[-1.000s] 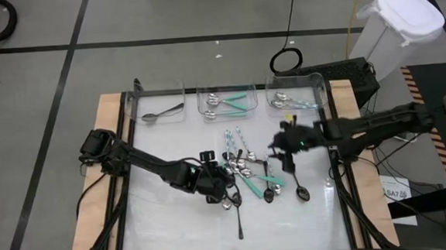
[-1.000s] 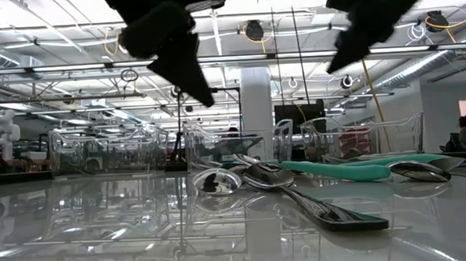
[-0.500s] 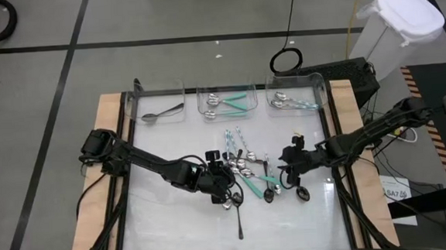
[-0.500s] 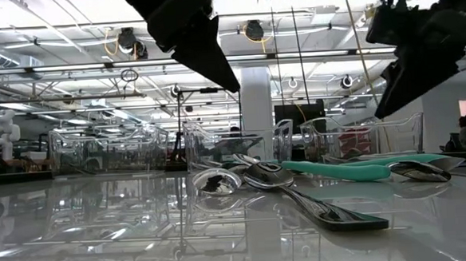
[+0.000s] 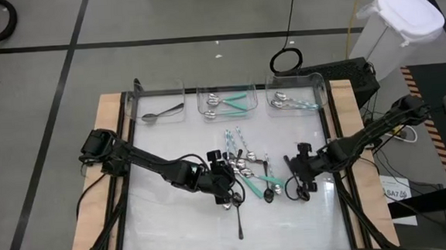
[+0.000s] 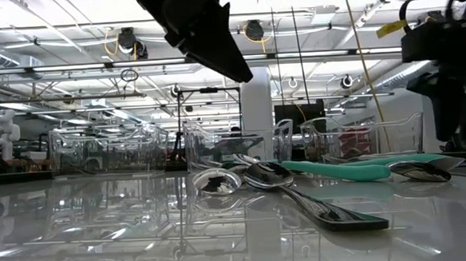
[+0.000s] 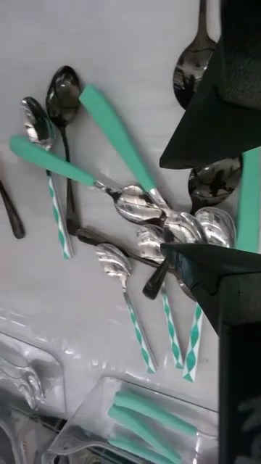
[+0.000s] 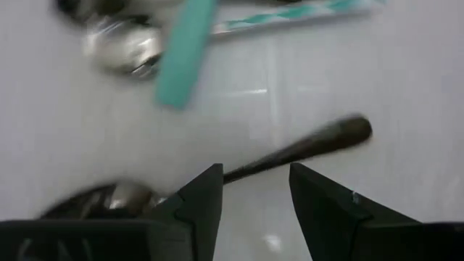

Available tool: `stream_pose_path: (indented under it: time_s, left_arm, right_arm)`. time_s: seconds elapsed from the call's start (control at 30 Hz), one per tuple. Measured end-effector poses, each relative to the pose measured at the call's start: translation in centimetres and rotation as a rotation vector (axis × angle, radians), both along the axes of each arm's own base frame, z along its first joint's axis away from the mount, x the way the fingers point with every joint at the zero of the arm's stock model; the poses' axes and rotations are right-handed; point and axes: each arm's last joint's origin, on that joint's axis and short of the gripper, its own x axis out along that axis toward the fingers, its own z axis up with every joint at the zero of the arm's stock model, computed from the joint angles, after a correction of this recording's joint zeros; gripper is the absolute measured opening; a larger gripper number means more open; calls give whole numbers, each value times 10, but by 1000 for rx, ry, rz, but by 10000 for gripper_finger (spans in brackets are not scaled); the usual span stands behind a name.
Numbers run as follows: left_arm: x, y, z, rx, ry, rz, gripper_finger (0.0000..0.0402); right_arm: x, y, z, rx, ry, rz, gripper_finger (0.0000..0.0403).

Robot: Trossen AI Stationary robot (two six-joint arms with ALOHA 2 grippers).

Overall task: Sort silverware by color (type)
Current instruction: Put the black spoon into the left transparent bin

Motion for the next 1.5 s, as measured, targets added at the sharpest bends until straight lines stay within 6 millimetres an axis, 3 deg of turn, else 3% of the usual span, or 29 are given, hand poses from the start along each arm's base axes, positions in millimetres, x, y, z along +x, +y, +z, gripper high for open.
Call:
stream_pose_path:
  time_s: [0.1, 0.3, 0.43, 0.63, 0.93, 1.3, 1.5]
  left_arm:
    - [1, 0, 1, -10, -15, 5, 177]
    - [1, 0, 1, -22, -20, 17, 177]
    - [1, 0, 1, -20, -18, 15, 177]
    - [1, 0, 1, -4, -11, 2, 177]
    - [1, 0, 1, 38, 5, -39, 177]
    - [1, 0, 1, 39, 6, -40, 177]
    - [1, 0, 1, 38, 1, -40, 177]
  right_arm:
    - [0, 3, 0, -24, 3, 151, 149]
    - [1, 5, 1, 29, -6, 163, 149]
    - [12, 9, 9, 154, -107, -16, 149]
    - [14, 9, 20, 232, -96, -269, 148]
    - [15, 9, -2, 215, 76, -642, 148]
    - [26, 14, -29, 125, 233, -805, 145]
    - [34, 18, -31, 77, 273, -815, 92]
